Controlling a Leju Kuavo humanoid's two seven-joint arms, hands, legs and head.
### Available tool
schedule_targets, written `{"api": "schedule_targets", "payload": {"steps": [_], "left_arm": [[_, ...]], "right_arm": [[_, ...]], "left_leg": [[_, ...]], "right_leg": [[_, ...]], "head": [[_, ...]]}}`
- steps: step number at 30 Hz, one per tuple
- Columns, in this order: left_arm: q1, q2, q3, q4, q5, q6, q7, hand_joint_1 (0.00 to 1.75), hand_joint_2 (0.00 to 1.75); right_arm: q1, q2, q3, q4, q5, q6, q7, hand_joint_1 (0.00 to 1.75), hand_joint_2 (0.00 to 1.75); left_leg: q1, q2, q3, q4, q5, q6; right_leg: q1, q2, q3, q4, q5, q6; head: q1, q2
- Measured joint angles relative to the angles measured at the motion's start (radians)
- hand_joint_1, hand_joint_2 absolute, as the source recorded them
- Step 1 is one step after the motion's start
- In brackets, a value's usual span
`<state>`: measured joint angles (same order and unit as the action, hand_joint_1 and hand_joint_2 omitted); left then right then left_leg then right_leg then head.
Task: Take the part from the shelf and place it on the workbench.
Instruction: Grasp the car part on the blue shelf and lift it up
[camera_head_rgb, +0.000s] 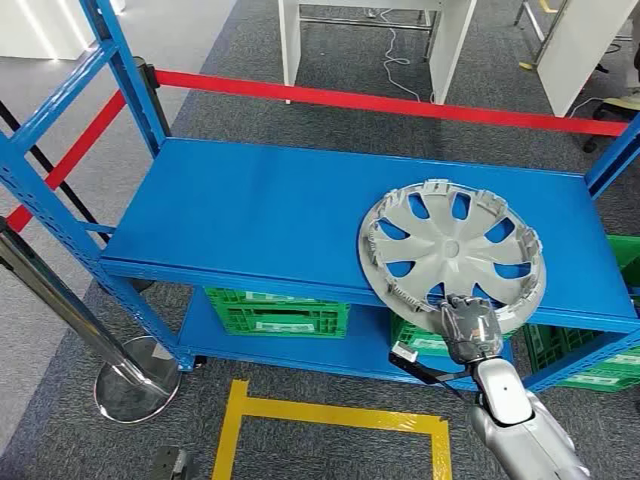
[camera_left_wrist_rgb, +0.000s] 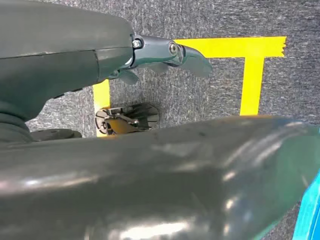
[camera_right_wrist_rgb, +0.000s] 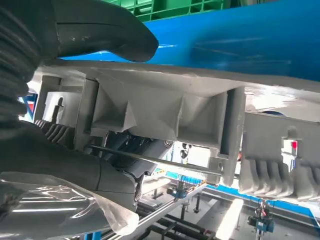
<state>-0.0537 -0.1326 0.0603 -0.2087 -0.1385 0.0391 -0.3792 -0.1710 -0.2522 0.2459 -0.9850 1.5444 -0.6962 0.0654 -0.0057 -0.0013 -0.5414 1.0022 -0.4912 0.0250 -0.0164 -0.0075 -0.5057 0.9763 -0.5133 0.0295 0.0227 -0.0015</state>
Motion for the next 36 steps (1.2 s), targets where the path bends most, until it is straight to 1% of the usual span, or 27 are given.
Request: {"api": "schedule_targets", "payload": {"steps": [6,8,10,13,16,21,26,36], "left_arm": [[-0.001,-0.002,0.0,0.0,0.01,0.0,0.0,0.0,0.0],[-0.002,-0.003,0.0,0.0,0.012,0.004,0.0,0.0,0.0],[-0.002,-0.004,0.0,0.0,0.016,0.014,0.0,0.0,0.0],[-0.003,-0.007,0.001,0.0,0.024,0.033,0.0,0.0,0.0],[-0.008,-0.015,0.001,0.0,0.03,0.044,0.0,0.0,0.0],[-0.004,-0.02,0.001,0.0,0.034,0.043,0.0,0.0,0.0],[-0.004,-0.022,0.001,0.0,0.034,0.041,0.0,0.0,0.0],[-0.004,-0.023,0.001,0.0,0.032,0.043,0.008,0.0,0.0]], "right_arm": [[0.014,0.001,0.007,-0.036,0.025,0.0,0.023,1.75,1.75],[0.024,0.003,0.009,-0.061,0.027,0.0,0.01,1.75,1.75],[0.06,0.01,0.004,-0.176,0.026,0.0,-0.029,1.75,1.75],[0.108,0.037,-0.008,-0.448,0.028,0.0,-0.115,1.75,1.75],[0.137,0.07,-0.012,-0.645,0.028,0.0,-0.185,1.75,1.75],[0.15,0.094,-0.01,-0.865,0.027,0.001,-0.218,1.75,1.75],[0.163,0.1,-0.011,-0.956,0.027,0.002,-0.22,1.75,1.75],[0.17,0.103,-0.005,-1.024,0.027,0.002,-0.22,1.75,1.75]], "left_leg": [[0.0,0.0,0.0,0.0,0.0,0.0],[0.0,-0.001,-0.001,0.0,0.0,0.0],[0.0,-0.003,-0.003,0.0,0.0,0.0],[0.0,0.0,-0.005,0.0,0.001,0.0],[0.0,-0.003,-0.006,0.0,0.001,0.0],[0.001,-0.005,-0.006,0.0,0.001,0.0],[-0.001,-0.005,-0.006,0.0,0.001,0.0],[-0.001,-0.005,-0.005,0.0,0.001,0.0]], "right_leg": [[0.0,0.0,0.0,0.0,0.0,0.0],[0.0,-0.001,0.0,0.0,0.0,0.0],[0.0,-0.003,-0.001,0.001,0.0,0.0],[0.0,0.001,-0.006,0.001,0.0,0.0],[0.0,-0.003,-0.006,0.001,0.0,0.0],[0.001,-0.005,-0.005,0.001,-0.001,0.0],[-0.001,-0.004,-0.005,0.001,-0.001,0.0],[-0.002,-0.004,-0.005,0.001,-0.001,0.001]], "head": [[0.0,0.0],[0.0,0.0],[0.0,0.0],[0.0,0.0],[0.0,0.0],[0.0,0.0],[0.0,0.0],[0.0,0.0]]}}
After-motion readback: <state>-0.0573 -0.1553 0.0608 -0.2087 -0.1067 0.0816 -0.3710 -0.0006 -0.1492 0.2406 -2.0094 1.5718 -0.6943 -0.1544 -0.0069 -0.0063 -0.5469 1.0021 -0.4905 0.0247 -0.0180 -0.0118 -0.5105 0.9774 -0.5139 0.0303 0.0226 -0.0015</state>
